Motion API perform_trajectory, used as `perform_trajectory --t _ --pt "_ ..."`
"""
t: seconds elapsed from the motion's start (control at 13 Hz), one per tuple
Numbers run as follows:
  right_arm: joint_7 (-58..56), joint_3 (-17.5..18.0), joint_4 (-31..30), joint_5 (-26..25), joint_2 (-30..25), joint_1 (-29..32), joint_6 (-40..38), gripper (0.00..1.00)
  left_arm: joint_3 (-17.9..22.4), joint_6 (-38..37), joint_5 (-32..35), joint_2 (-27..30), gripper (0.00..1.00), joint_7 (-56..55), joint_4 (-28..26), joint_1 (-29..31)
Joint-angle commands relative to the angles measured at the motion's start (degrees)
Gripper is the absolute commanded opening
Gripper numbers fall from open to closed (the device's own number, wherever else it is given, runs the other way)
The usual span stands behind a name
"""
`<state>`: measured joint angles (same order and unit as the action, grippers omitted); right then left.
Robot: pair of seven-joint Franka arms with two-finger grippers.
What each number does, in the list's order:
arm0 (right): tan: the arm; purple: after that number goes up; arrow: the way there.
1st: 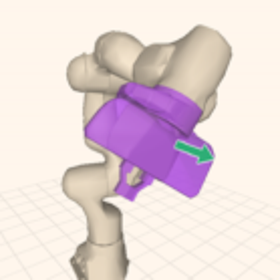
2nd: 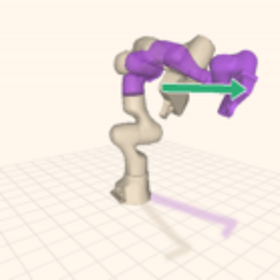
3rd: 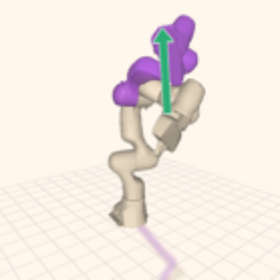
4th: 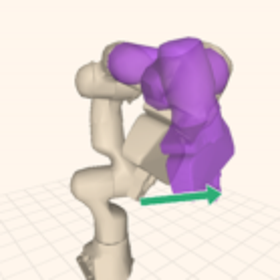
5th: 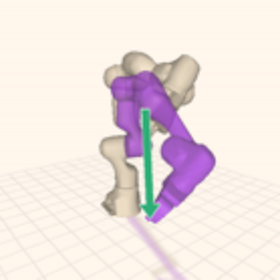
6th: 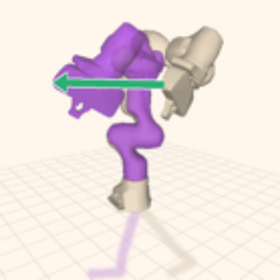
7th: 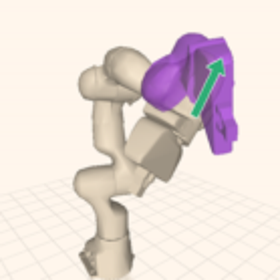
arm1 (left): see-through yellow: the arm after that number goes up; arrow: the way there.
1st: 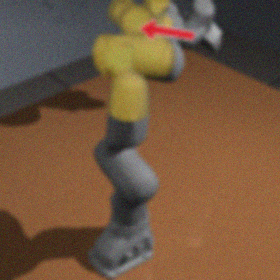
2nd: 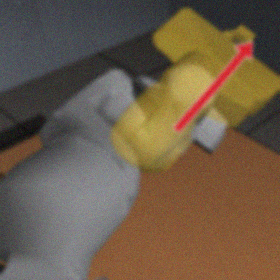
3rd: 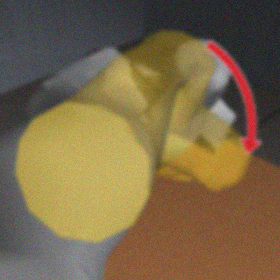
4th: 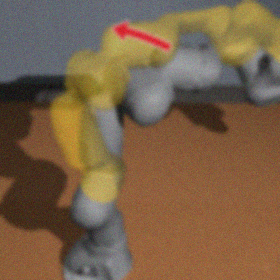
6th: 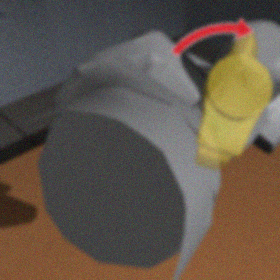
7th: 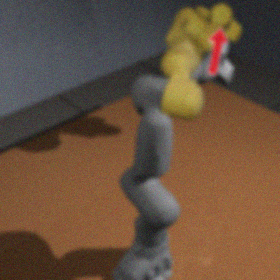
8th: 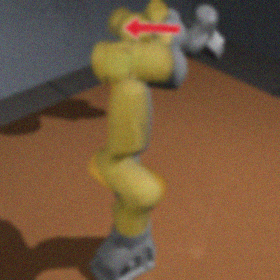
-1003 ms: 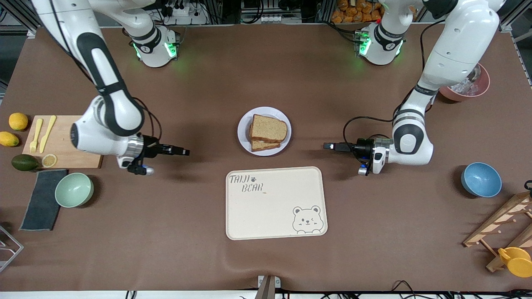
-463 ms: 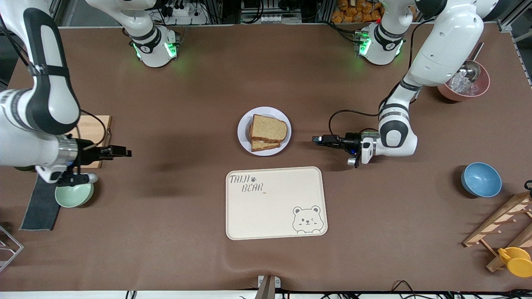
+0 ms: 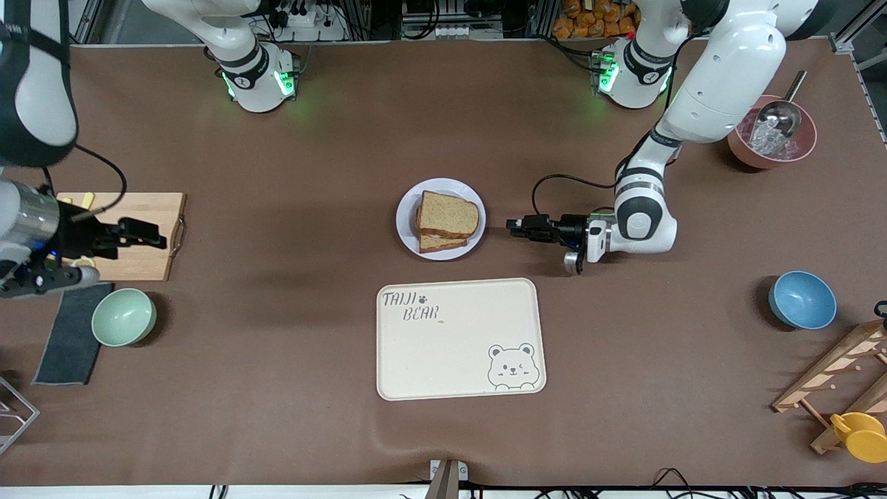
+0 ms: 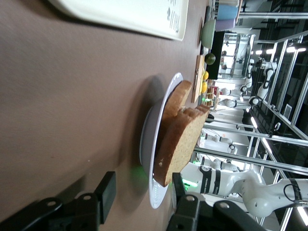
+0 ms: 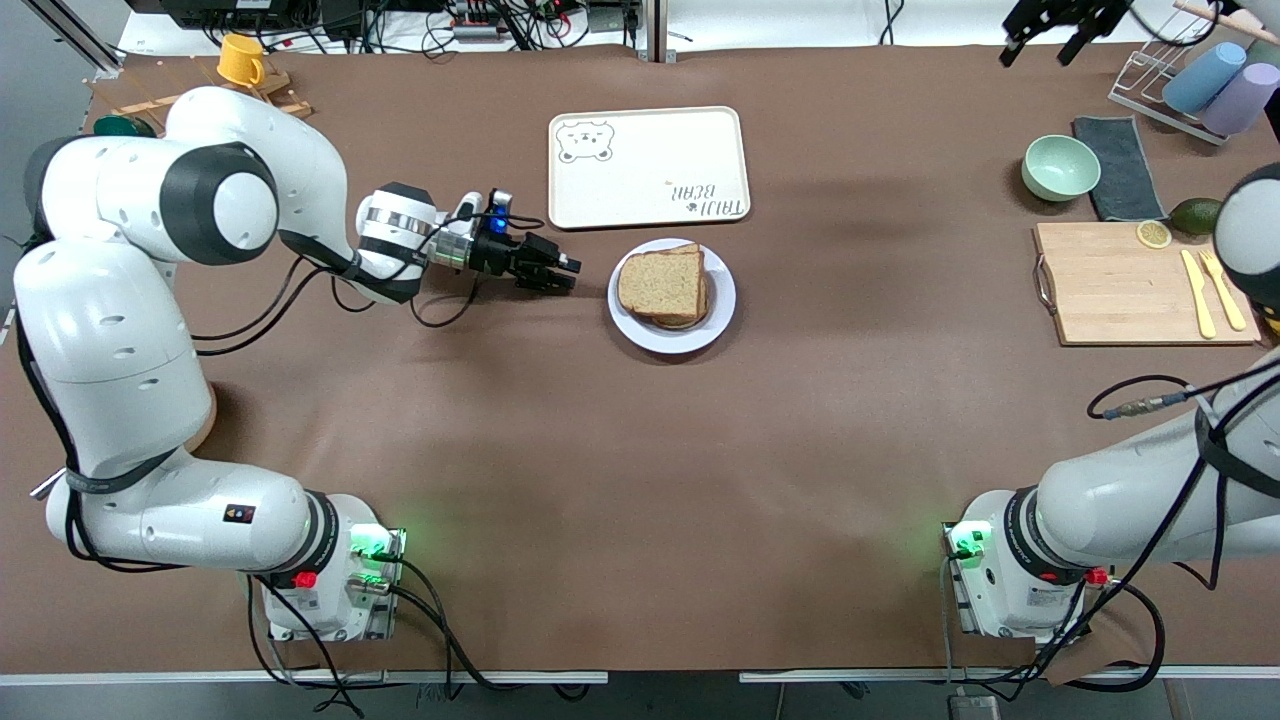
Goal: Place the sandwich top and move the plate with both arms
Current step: 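Grip the plate rim with the left gripper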
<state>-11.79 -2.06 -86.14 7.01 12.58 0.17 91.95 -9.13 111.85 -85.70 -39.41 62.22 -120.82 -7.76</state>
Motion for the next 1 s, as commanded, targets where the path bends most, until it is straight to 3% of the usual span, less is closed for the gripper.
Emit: perform_trajectory --t 0.0,0.39,0.93 --pt "0.98 0.03 -1.57 -4.18 -5.8 -0.43 -1.68 1.0 -0.1 3.1 -2.37 -0.75 0.49 1.5 0.49 -2.43" --pt "0.98 2.49 -2.36 -8.23 -11.87 -0.17 -1.43 1.0 -0.01 3.81 -5.53 -1.54 0.46 1.15 1.9 -5.33" --pt "0.98 3.82 -2.01 -10.79 -13.11 0.45 0.25 1.0 -0.1 3.9 -7.91 -2.95 0.4 1.33 3.39 -6.74"
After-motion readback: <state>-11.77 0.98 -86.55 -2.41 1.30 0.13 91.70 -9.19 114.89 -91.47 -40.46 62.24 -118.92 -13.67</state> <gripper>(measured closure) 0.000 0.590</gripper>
